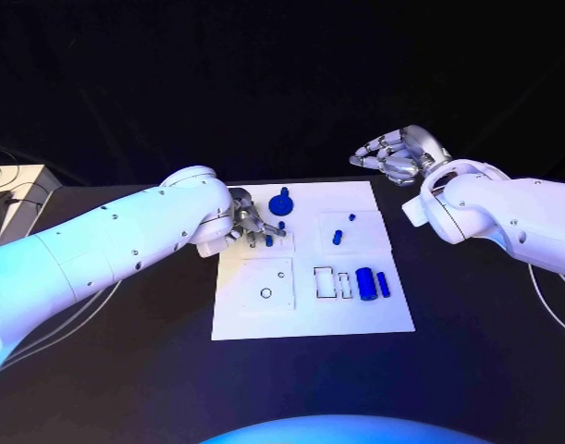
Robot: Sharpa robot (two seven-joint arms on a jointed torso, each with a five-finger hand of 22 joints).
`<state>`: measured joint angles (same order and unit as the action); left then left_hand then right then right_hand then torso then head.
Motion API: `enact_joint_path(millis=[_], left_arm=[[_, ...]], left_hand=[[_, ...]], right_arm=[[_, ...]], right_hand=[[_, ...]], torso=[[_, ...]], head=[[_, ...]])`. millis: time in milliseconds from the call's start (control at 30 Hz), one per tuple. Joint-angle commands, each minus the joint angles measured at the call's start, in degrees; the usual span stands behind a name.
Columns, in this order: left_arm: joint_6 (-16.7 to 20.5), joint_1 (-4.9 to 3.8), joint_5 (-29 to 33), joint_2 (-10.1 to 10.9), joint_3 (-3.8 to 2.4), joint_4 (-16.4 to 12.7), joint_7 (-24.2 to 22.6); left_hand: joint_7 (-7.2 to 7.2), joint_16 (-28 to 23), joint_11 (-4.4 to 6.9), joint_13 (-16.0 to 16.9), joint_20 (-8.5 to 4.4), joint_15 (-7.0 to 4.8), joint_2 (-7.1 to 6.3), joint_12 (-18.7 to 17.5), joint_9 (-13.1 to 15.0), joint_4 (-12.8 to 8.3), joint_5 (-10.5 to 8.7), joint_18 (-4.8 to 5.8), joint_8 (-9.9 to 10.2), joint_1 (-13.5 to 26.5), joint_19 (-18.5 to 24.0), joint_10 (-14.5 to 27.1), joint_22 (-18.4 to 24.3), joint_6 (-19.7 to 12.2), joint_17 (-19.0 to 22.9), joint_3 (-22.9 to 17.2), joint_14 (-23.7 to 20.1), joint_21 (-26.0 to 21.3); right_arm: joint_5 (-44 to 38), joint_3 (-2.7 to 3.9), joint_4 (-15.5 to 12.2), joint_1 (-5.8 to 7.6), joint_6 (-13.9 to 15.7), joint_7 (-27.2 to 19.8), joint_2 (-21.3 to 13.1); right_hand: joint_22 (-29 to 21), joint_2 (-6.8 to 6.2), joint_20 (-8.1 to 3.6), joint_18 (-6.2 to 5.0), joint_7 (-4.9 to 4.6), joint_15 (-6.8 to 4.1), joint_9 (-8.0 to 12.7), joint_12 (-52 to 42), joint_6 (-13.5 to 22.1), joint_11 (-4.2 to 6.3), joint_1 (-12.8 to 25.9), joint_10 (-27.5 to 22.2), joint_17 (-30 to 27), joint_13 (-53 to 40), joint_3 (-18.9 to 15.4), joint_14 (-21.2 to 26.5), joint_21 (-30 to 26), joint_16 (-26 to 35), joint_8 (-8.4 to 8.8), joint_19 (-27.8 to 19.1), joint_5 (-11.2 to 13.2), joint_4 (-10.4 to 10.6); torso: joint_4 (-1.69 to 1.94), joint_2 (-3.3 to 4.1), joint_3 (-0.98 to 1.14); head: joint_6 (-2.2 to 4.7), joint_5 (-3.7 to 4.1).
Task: Assemble the parts on the task board
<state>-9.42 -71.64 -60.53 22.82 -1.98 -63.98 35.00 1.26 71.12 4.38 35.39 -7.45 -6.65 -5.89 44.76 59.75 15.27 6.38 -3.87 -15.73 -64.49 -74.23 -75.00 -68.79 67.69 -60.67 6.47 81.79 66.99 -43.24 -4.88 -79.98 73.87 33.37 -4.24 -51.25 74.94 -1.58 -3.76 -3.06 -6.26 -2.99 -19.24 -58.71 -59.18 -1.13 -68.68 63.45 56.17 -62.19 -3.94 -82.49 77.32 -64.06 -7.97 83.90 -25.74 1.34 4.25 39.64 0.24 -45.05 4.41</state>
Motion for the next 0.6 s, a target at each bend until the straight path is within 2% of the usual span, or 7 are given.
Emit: enact_joint_path(millis=[33,133,200,233,300,433,600], left_arm=[[1.41,-0.05,3.85,0.73,-0.94,-0.95,-0.19],[2.13,-0.07,4.74,1.78,-2.71,-1.51,-0.45],[2.61,-0.09,5.09,2.41,-3.71,-1.66,-0.64],[2.98,-0.12,5.28,2.88,-4.44,-1.68,-0.79],[3.4,-0.17,5.41,3.45,-5.23,-1.58,-0.99],[4.24,-0.29,5.53,4.27,-6.25,-0.71,-1.69],[4.8,-0.4,5.58,4.62,-6.69,0.92,-2.48]], left_hand=[[-0.55,-0.98,-0.26,0.07,0.41,0.14,-0.07,0.42,-1.7,-0.06,-0.15,-0.44,1.37,-0.64,0.53,1.11,0.61,-1.01,1.15,-0.04,-0.51,-0.78],[-1.6,-2.07,-1.04,-0.6,1.42,0.75,0.4,0.31,-4.73,-0.88,0.13,-1.34,3.16,-1.88,1.48,2.51,1.66,-2.26,2.63,-0.84,-0.88,-2.26],[-2.34,-2.5,-1.52,-1.46,2.09,1.03,-0.1,0.33,-8.95,-0.44,0.19,-1.86,5.16,-2.43,1.8,2.81,2.07,-2.57,3.29,-2.48,-1.0,-2.91],[-2.74,-2.77,-1.75,-2.38,2.55,1.3,-0.18,0.2,-12.43,-0.65,0.19,-2.24,5.97,-2.73,2.18,3.09,2.47,-2.44,3.77,-2.67,-1.25,-3.55],[-3.28,-3.02,-2.08,-3.1,2.82,1.49,0.15,0.19,-14.54,-0.99,0.22,-2.5,6.26,-3.05,2.43,3.47,2.75,-3.37,4.26,-2.81,-1.5,-4.02],[-4.0,-3.74,-2.64,-5.31,3.56,1.96,1.55,-0.43,-17.83,-2.77,0.31,-3.21,5.55,-4.44,3.38,4.19,3.77,-4.77,5.69,-2.78,-2.24,-5.62],[-4.61,-5.22,-3.09,-7.2,3.84,2.31,1.89,-1.34,-21.01,-3.74,0.28,-3.61,4.92,-5.83,4.69,4.99,5.44,-5.66,7.87,-6.32,-3.3,-7.94]], right_arm=[[-0.13,0.02,0.05,-0.05,-0.54,-0.61,-0.06],[-0.1,0.02,0.11,-0.06,-0.5,-0.65,-0.12],[-0.08,0.02,0.15,-0.07,-0.47,-0.66,-0.16],[-0.06,0.02,0.18,-0.07,-0.46,-0.67,-0.19],[-0.03,0.02,0.22,-0.08,-0.43,-0.68,-0.22],[0.03,0.02,0.25,-0.09,-0.38,-0.71,-0.3],[0.1,0.02,0.27,-0.09,-0.37,-0.77,-0.37]], right_hand=[[11.65,-0.12,-0.38,-0.08,0.0,-0.33,-0.05,0.24,-0.39,0.22,0.49,-0.06,0.02,0.02,-0.1,-0.12,-0.06,0.22,0.23,5.11,-0.23,-0.01],[11.65,-0.12,-0.38,-0.08,0.0,-0.33,-0.05,0.24,-0.39,0.22,0.49,-0.06,0.02,0.02,-0.1,-0.12,-0.06,0.22,0.23,5.11,-0.23,-0.01],[11.65,-0.12,-0.38,-0.08,0.0,-0.33,-0.05,0.24,-0.39,0.22,0.49,-0.06,0.02,0.02,-0.1,-0.12,-0.06,0.22,0.23,5.11,-0.23,-0.01],[11.65,-0.12,-0.38,-0.08,0.0,-0.33,-0.05,0.24,-0.39,0.22,0.49,-0.06,0.02,0.02,-0.1,-0.12,-0.06,0.22,0.23,5.11,-0.23,-0.01],[11.65,-0.12,-0.38,-0.08,0.0,-0.33,-0.05,0.24,-0.39,0.22,0.49,-0.06,0.02,0.02,-0.1,-0.12,-0.06,0.22,0.23,5.11,-0.23,-0.01],[11.65,-0.12,-0.38,-0.08,0.0,-0.33,-0.05,0.24,-0.39,0.22,0.49,-0.06,0.02,0.02,-0.1,-0.12,-0.06,0.22,0.23,5.11,-0.23,-0.01],[11.63,-0.05,-0.38,-0.09,0.01,-0.34,-0.06,0.33,-0.39,0.23,0.44,-0.11,-0.01,0.1,-0.07,-0.12,-0.12,0.29,0.22,5.1,-0.27,-0.08]], torso=[[0.11,-0.15,0.04],[0.15,-0.21,0.06],[0.15,-0.2,0.03],[0.2,-0.26,0.02],[0.22,-0.28,0.01],[0.18,-0.16,-0.02],[0.11,-0.07,-0.06]], head=[[0.09,0.02],[0.2,0.0],[0.34,-0.06],[0.42,-0.03],[0.49,-0.02],[0.77,-0.18],[1.09,-0.28]])
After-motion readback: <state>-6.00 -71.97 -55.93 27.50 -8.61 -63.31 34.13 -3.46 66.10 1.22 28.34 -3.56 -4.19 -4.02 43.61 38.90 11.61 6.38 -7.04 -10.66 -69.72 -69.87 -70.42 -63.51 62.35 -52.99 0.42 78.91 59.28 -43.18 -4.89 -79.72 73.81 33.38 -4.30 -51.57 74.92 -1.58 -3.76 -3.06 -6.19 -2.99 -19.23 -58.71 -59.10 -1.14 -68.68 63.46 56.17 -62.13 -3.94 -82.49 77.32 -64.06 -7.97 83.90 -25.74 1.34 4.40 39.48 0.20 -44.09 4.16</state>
